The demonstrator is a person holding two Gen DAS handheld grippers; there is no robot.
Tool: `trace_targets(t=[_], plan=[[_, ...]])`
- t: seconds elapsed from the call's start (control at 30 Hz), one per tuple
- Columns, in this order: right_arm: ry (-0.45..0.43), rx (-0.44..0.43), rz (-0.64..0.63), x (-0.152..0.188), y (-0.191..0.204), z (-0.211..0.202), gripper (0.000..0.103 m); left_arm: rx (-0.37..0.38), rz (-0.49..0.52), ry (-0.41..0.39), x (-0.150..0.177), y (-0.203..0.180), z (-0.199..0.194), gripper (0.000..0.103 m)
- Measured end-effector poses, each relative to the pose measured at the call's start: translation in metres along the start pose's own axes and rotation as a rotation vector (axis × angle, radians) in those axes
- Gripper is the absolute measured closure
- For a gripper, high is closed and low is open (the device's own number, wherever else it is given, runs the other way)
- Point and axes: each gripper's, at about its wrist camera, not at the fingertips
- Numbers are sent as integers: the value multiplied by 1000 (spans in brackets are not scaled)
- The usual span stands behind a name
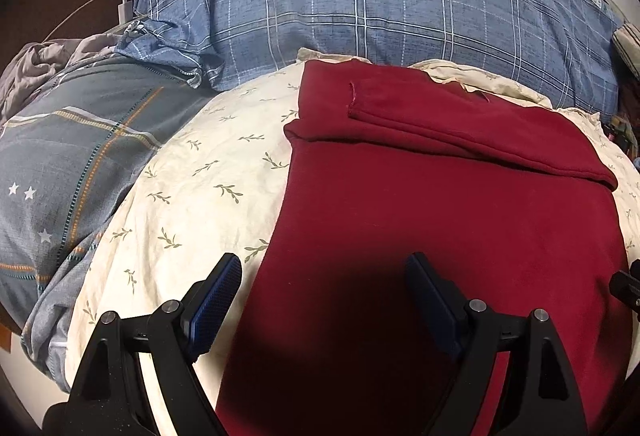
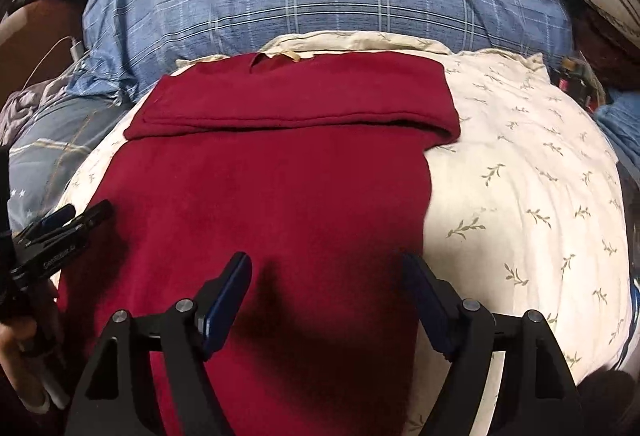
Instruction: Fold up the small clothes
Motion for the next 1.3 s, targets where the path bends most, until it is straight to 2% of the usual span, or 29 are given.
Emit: trace_targets(t=[0.57,1.3], plan=[[24,-5,-12,-3,6,7,23,7,-1,4,0,-1,3,19],[27,-18,-37,7,5,-7,23,-8,20,-4,10,-9,-12,19]])
Point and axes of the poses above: each gripper's, at about its wrist camera, not at the fingertips, and z roughly the way its jaws point, y to its left, x to its underside, and after that the axes turned 6 degrees about y, right-handed
